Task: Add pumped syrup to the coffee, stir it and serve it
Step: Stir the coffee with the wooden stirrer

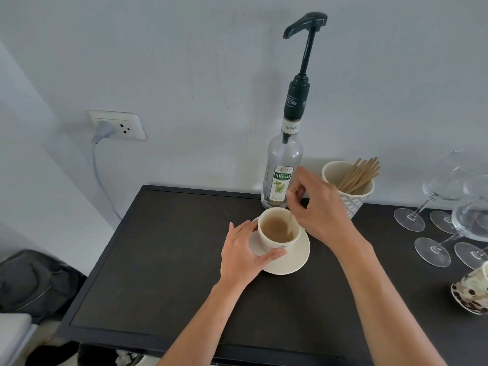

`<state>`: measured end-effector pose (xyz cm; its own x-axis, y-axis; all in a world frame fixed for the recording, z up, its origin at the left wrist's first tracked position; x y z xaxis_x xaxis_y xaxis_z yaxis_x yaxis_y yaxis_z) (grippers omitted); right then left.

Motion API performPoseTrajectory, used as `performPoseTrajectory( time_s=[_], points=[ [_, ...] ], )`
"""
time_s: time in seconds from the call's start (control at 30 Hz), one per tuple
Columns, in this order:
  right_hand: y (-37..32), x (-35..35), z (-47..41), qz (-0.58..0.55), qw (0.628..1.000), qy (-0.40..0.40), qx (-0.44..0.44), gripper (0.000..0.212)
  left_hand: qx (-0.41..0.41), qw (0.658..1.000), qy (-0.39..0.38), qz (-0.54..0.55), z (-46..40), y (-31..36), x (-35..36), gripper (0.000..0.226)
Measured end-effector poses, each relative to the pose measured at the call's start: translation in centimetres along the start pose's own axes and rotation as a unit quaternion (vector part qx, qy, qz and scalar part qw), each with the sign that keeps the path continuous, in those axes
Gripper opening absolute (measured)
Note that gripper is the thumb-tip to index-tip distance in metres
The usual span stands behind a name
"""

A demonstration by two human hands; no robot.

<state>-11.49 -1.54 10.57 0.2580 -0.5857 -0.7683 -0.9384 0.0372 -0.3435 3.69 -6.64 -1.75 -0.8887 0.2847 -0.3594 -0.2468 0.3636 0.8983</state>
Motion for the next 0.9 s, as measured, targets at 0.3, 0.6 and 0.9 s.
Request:
performPoseTrajectory(
  time_s=[0.3, 0.6, 0.9],
  points=[
    [-0.1, 0.2, 0.1, -0.02, 1.0, -0.01, 0.005, 0.02, 0.011, 1.0, 0.001, -0.016, -0.1, -0.5, 0.2, 0.086],
    [-0.5, 0.7, 0.2, -0.026, 1.0, -0.001, 0.006, 0.017, 0.006, 1.0, 0.0, -0.009, 0.1, -0.2, 0.1, 0.085],
    [-0.9, 0.8, 0.1, -0.007, 0.999, 0.037, -0.004, 0.018, 0.018, 1.0, -0.005, -0.003, -0.1, -0.8, 0.2, 0.085]
  ],
)
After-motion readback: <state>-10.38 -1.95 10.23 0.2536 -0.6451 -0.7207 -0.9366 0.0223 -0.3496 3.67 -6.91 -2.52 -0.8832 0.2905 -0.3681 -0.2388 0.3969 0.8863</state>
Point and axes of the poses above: each hand's wrist, its own z-axis away from the middle knuckle, its own x-axis out of the palm, y = z × x, the point moved 1 cm from there along -z, towards the middle knuckle, and after that the axes turned 13 degrees about z, right-handed, at the moved point
